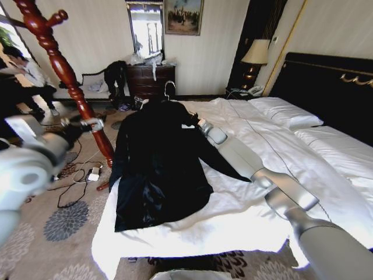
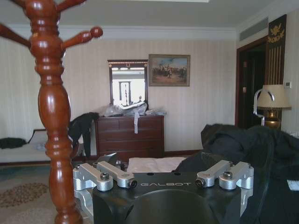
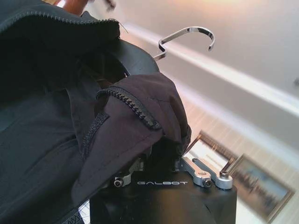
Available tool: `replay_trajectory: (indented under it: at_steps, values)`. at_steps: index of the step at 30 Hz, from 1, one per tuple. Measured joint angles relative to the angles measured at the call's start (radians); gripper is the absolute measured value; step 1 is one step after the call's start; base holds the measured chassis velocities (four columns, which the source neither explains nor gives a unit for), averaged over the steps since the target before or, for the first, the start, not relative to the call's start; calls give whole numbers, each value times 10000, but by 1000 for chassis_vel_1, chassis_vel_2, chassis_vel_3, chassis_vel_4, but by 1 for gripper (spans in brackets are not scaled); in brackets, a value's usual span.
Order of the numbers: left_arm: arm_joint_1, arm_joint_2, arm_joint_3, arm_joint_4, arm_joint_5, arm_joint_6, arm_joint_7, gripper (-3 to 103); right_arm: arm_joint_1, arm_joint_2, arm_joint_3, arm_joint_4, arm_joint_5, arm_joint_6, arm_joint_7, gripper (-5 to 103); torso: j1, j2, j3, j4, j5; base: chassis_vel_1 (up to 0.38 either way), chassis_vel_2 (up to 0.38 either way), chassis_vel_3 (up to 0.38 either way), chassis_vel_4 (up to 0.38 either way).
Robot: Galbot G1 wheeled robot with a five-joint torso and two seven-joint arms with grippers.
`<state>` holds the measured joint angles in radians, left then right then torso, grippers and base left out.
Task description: Pick up the clothes from the bed and hang them on the clothes hanger.
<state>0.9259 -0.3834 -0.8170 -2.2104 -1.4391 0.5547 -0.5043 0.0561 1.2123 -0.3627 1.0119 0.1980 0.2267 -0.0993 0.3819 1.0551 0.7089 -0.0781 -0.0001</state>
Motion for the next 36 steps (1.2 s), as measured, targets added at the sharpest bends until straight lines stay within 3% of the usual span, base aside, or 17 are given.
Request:
replay_trajectory:
  at_steps: [7, 16, 22, 28, 36]
  values:
    - [-362, 1146, -647, 447, -1272, 81, 2, 100, 779, 99, -70, 669, 14, 340, 456, 22, 0, 0, -1, 3, -1, 0, 0, 0, 0]
    - [-457, 1666, -1593, 652, -2283, -160, 343, 100, 1543, 424, -524, 1134, -111, 467, 813, 22, -1, 0, -1, 3, -2, 0, 0, 0, 0]
    - [-577, 2201, -2091, 970, -3706, 128, 465, 100, 1894, 709, -860, 1237, -453, 684, 1152, 22, -2, 1, -1, 3, 0, 0, 0, 0, 0]
    - [-508, 2155, -2286, 1007, -5198, 1019, 250, 100, 1825, 775, -922, 1503, -733, 1038, 1479, 22, -2, 1, -1, 1, -1, 0, 0, 0, 0]
    - [-478, 2072, -2497, 912, -5389, 1222, 333, 100, 1427, 456, -933, 1996, -1052, 1252, 1599, 22, -2, 1, -1, 0, 2, 0, 0, 0, 0]
